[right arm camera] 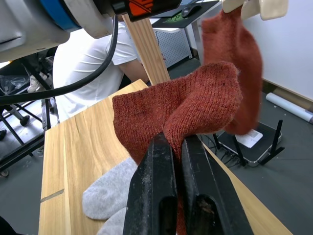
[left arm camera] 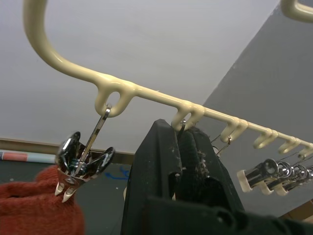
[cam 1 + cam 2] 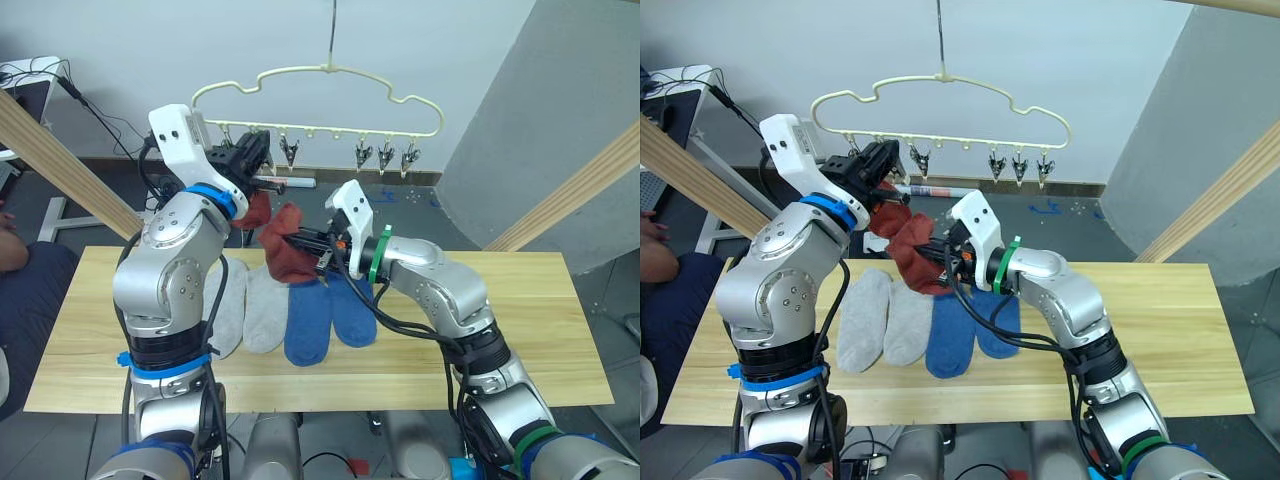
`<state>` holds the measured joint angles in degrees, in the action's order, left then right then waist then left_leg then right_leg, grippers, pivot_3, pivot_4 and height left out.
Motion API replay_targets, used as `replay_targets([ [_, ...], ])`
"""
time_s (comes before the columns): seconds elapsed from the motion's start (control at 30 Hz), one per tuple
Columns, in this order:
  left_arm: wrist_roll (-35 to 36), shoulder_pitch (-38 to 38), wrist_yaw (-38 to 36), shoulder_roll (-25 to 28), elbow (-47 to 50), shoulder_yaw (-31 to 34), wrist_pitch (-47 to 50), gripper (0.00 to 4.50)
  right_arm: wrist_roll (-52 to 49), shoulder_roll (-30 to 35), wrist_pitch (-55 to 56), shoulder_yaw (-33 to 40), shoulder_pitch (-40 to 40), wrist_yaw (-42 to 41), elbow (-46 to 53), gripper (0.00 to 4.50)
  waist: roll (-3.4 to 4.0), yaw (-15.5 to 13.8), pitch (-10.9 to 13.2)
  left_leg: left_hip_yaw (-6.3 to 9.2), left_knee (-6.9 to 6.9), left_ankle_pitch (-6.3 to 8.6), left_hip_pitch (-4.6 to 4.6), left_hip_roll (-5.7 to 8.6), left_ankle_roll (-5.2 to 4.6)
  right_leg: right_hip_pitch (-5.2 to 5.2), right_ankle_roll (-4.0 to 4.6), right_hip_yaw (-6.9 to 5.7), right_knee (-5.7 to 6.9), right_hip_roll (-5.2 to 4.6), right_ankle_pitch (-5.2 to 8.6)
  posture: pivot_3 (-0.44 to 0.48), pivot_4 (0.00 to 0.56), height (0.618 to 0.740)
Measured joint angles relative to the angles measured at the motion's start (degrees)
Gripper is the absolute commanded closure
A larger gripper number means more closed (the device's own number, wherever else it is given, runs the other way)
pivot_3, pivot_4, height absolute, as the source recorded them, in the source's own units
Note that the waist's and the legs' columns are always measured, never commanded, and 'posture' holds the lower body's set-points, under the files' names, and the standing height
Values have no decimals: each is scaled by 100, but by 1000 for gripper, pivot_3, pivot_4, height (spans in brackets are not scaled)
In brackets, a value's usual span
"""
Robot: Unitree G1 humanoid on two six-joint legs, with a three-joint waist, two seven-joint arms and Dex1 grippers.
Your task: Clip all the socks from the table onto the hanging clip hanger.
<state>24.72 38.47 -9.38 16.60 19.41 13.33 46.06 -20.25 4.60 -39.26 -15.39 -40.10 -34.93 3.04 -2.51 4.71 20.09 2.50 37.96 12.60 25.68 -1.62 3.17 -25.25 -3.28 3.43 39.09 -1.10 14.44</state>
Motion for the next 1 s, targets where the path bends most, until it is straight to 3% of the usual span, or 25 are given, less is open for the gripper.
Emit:
replay_targets([
  [0.53,115,6,6,97,53,1,144,4359,221,-526,754,-22,-615,-166,-1247,4444,0,-12,0,18,0,-6,8,-1,10,-2,8,-20,1,0,-5,-65,280,740],
  [1.0,164,6,105,129,147,-5,231,4359,342,-588,1060,71,-951,-267,-1682,4444,1,-95,-1,46,0,-18,14,-6,30,-1,21,-65,1,-1,-13,-61,280,740],
])
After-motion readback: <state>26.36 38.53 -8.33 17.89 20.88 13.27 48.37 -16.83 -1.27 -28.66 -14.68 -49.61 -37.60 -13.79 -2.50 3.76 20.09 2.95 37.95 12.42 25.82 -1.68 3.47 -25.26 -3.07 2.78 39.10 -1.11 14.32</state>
